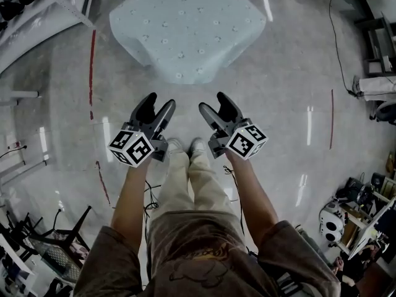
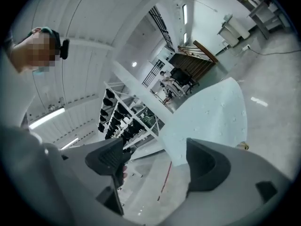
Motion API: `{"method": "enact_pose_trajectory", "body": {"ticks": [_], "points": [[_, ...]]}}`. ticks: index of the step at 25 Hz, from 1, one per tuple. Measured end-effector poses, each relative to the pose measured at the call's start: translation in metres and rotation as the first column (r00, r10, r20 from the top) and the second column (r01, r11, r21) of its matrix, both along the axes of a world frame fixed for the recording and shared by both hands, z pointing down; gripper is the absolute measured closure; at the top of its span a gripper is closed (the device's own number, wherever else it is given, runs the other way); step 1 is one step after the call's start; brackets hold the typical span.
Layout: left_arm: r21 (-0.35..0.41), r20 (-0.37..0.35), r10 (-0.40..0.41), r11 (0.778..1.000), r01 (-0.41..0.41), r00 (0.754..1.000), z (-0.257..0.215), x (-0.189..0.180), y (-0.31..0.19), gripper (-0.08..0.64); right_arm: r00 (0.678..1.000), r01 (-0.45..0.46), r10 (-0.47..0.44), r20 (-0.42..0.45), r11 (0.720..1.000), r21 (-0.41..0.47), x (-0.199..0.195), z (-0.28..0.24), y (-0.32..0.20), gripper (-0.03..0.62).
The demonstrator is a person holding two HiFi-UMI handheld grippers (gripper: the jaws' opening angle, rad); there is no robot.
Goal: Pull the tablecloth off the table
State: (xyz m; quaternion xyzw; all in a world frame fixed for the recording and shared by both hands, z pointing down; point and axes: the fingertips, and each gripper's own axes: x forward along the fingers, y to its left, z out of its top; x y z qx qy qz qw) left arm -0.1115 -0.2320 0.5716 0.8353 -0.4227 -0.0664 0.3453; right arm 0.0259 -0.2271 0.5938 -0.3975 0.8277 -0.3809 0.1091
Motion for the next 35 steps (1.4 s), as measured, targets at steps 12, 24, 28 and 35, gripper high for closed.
{"method": "enact_pose_trajectory", "body": {"ticks": [12, 24, 28, 35], "points": [[-0.165, -0.134, -0.012, 0.986, -0.01, 0.991, 0.091, 0.0, -0.027, 0.23, 0.991, 0.001, 0.023, 0.128, 0.984, -0.181, -0.011, 0.094, -0.021, 0.17], [-0.276, -0.257, -0.053, 0.961, -0.021, 0.965, 0.176, 0.021, -0.072, 0.218, 0.954, -0.032, 0.101, 0.282, 0.971, -0.238, -0.013, 0.16, -0.066, 0.158], [-0.272, -0.313, -0.077, 0.962, -0.012, 0.947, 0.181, 0.022, -0.083, 0.216, 0.939, -0.052, 0.123, 0.32, 0.974, -0.22, -0.011, 0.162, -0.082, 0.152], [-0.268, -0.381, -0.081, 0.963, -0.026, 0.921, 0.182, 0.03, -0.1, 0.216, 0.916, -0.057, 0.131, 0.379, 0.978, -0.2, -0.009, 0.162, -0.103, 0.18]]}}
